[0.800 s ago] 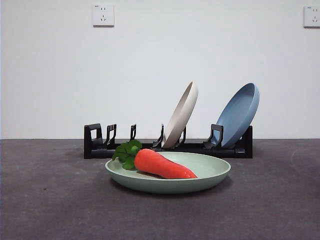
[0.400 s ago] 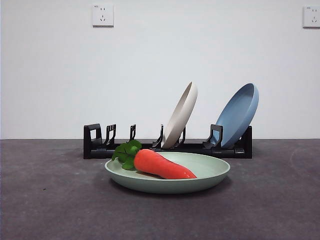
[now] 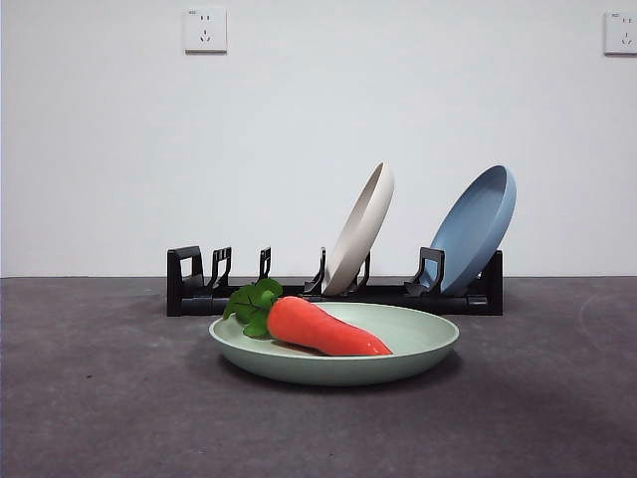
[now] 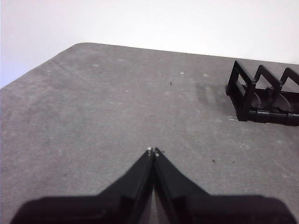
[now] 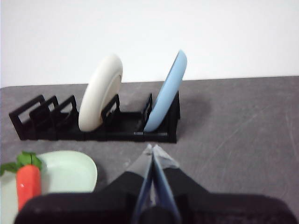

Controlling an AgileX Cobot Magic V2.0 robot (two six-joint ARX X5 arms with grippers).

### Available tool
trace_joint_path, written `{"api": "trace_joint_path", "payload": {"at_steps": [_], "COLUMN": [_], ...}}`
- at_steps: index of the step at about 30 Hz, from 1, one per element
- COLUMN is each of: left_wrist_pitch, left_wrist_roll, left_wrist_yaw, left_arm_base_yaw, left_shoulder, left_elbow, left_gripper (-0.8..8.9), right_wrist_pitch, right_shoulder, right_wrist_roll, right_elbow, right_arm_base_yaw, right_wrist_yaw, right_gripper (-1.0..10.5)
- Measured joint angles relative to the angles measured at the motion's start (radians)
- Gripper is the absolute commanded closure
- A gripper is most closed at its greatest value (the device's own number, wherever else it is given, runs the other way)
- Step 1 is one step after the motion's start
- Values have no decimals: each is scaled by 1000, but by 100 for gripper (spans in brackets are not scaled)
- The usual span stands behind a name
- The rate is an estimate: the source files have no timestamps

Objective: Take the green plate from the plate rack,put the plate on the table,take the carrot from the table,put the carrot in the plate

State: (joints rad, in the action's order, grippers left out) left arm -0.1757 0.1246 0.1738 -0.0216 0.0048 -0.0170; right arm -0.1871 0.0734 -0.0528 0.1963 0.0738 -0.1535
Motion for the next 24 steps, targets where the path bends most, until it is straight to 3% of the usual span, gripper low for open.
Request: {"api": "trace_joint_path", "payload": {"at_steps": [8, 24], "left_wrist_pitch": [0, 0], "left_wrist_roll": [0, 0], "left_wrist_yaw": [0, 0], "left_arm_base_yaw": [0, 0], "left_shoulder": [0, 0], "left_elbow": [0, 0], "left_gripper": [816, 816], "right_wrist_pitch": [13, 16], "right_shoulder": [-68, -69], "right_wrist_roll": [-62, -126], "right_elbow": [-168, -175], "right_arm_base_yaw": [0, 0], "right_wrist_yaw": [0, 0], "right_gripper": [946, 946]}}
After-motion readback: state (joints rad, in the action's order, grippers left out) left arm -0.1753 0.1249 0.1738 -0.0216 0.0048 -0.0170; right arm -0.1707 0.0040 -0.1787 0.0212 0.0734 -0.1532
